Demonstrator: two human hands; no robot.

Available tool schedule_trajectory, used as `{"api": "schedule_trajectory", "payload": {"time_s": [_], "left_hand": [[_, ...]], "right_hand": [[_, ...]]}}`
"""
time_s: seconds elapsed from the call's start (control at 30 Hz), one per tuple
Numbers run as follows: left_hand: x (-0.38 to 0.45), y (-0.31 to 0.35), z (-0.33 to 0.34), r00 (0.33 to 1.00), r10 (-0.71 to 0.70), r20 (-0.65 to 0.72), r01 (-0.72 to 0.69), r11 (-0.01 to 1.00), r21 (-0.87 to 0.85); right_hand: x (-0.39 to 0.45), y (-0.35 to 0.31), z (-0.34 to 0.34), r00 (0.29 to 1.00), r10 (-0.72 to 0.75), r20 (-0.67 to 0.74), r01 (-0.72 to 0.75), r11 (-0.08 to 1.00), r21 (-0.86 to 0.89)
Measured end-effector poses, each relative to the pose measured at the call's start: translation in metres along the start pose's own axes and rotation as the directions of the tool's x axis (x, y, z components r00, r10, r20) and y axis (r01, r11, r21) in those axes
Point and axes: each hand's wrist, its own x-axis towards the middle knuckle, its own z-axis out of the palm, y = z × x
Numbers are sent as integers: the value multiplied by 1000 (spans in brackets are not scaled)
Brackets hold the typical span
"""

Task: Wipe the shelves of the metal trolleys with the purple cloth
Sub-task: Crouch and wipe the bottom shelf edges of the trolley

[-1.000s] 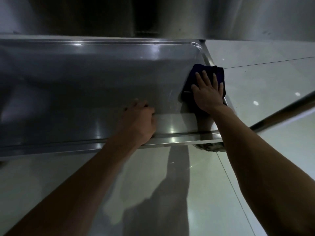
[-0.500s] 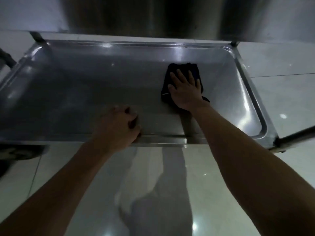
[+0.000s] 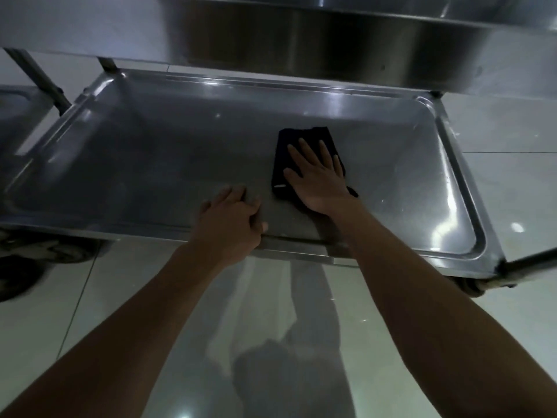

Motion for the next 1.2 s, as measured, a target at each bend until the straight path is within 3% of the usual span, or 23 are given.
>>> {"api": "schedule_trajectory", "payload": {"time_s": [0.2,0.4,0.5,0.7,0.93,1.2], "left_hand": [[-7,13,-1,1000,15,9,-15,998,61],[-17,20,-6,1000,20,-13,-19,998,52],[-25,25,-11,999,20,-32,-18,998,61],[-62,10,-7,984,136,-114,-132,990,43],[-93,-22,-12,956,293,-21,-290,953,84],[-117,-79,-18,983,181,-27,-175,974,146]], "right_hand": [[-86,44,-20,999,25,39,-23,998,-52],[-163,22,-2,1000,22,20,-20,996,-93],[-182,-3,15,998,-37,-55,30,991,-132],[-183,-20,26,993,-47,-112,21,974,-224],[-164,-71,39,993,-87,-76,67,970,-234],[-168,-106,39,980,-138,-146,95,958,-271]]}}
